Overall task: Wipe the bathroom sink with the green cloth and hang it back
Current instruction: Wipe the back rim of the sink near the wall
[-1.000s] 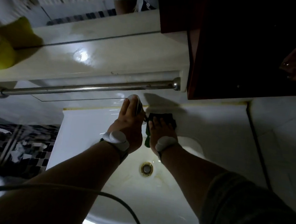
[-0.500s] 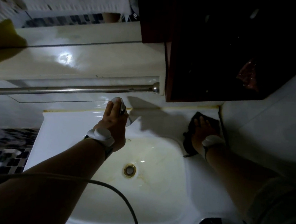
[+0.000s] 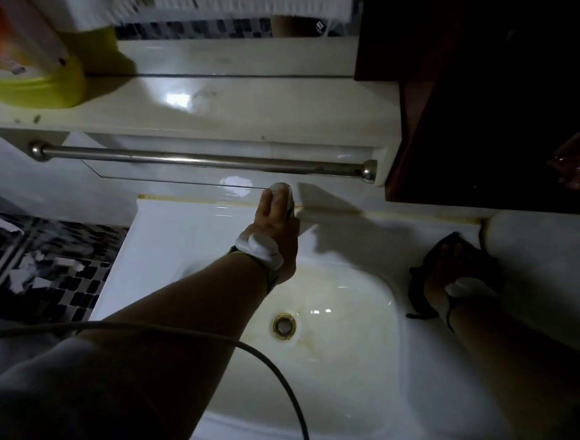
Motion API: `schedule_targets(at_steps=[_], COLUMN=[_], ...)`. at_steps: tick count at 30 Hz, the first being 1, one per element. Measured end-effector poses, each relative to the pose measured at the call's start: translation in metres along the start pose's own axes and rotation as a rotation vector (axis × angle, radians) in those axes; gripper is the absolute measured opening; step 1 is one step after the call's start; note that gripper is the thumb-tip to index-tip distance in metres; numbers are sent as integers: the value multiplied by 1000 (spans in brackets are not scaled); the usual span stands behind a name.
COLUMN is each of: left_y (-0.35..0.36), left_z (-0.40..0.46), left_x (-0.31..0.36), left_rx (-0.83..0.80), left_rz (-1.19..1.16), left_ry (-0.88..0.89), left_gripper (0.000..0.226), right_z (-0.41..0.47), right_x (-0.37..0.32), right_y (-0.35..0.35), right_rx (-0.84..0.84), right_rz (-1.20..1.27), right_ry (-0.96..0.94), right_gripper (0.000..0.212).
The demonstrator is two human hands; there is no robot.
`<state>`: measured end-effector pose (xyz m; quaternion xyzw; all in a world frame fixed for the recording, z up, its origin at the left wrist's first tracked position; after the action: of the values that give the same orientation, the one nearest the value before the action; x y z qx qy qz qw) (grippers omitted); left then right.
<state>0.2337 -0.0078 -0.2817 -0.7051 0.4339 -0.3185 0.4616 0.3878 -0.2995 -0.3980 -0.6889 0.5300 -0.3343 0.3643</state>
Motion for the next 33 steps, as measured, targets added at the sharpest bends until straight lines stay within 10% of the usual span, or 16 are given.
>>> schedule_targets(at_steps=[8, 19, 28, 33], left_y=[1, -5, -2, 0], left_z=[0, -5, -3, -1], left_x=[0, 2, 0, -2], left_rx=[-29, -26, -4, 20], left_rz=[-7, -43, -64, -61], left_ry=[-10, -7, 60, 90], left_gripper=[68, 72, 59, 58], right_z=[-16, -28, 25, 1], right_x=[-75, -227, -77, -115], right_y=[1, 33, 11, -7], right_rx=[78, 24, 79, 77], right_rz=[-155, -84, -70, -132], right_ry=[-162, -646, -291, -189], right_gripper=[94, 66, 78, 70])
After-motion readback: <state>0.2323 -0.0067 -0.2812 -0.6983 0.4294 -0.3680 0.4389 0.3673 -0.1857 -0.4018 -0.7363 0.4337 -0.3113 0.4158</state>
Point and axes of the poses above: each hand's wrist, its own z-axis towards the middle knuckle, its own y-axis out of the palm, x = y × z, the point moved 8 cm from there along z, towards the middle knuckle, and after that the axes turned 5 degrees about -x, right-handed, at the moved point
